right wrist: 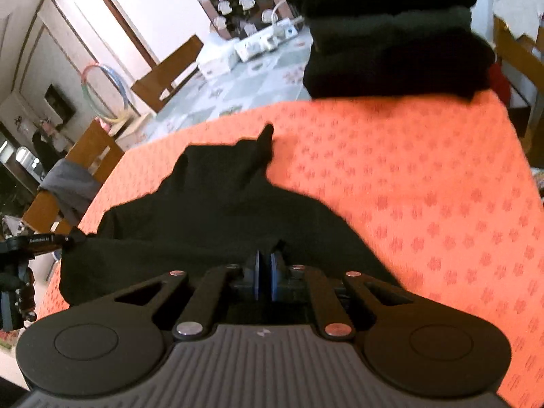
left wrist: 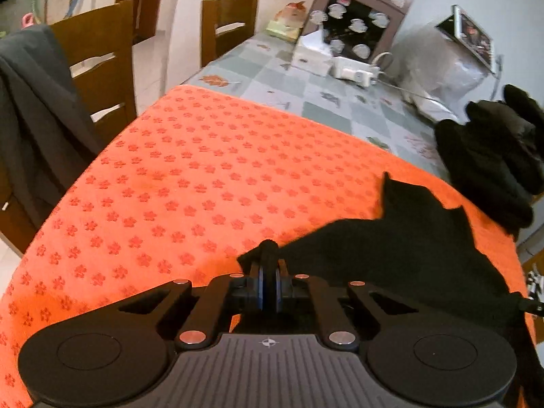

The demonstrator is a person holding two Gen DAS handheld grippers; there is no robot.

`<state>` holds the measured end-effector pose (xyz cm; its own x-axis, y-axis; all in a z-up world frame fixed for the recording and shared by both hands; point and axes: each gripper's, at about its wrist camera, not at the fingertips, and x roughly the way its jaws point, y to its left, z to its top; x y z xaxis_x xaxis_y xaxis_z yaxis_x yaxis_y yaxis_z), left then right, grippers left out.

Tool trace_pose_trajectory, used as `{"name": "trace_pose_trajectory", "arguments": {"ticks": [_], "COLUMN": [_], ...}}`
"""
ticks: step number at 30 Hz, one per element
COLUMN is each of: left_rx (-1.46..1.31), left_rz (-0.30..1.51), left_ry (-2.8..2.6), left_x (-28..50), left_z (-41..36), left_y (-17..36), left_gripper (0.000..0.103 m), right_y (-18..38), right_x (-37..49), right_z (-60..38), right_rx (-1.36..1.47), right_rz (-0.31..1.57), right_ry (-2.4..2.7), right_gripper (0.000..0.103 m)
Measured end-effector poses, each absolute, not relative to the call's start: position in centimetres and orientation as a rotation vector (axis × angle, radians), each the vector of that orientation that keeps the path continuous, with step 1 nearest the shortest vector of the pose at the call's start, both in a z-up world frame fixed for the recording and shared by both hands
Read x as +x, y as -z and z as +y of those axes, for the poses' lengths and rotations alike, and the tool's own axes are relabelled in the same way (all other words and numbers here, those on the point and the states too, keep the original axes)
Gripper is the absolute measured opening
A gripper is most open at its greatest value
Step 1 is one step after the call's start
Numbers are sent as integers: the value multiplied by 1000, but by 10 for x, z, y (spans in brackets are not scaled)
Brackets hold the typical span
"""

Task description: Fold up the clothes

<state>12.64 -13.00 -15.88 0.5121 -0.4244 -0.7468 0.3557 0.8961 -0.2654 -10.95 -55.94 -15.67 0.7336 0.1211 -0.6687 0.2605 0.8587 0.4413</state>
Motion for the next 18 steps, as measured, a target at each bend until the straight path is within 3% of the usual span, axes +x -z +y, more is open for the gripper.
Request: {"name": "trace_pose_trajectory", "arguments": {"ticks": [4,9,12,14,16,18], "left_rx": [-132,-178,-179,-151,-118,-79], "left_rz": [944,865,838,842,849,856], "left_ry": [462,461,482,504,526,543], "left_x": [140,145,138,128,117,103], "left_z": [-125,-113,-104,-100,-98,-96], "left_y": [164,149,136,131,127,127], "left_gripper": [14,45,51,54,56,59], "right_y": [165,173,166,162,161,164], "right_x": [-101,-100,-106,-108,-106,-101], "right_z": [-566,-573,-572,-569,-566,-563], "right_rx": [532,538,548,538,520,502], "right_rz": [769,794,774,771,774,788], "right_ry": [139,174,144,112,89,73], "right_gripper": [2,3,7,19,37,41]}}
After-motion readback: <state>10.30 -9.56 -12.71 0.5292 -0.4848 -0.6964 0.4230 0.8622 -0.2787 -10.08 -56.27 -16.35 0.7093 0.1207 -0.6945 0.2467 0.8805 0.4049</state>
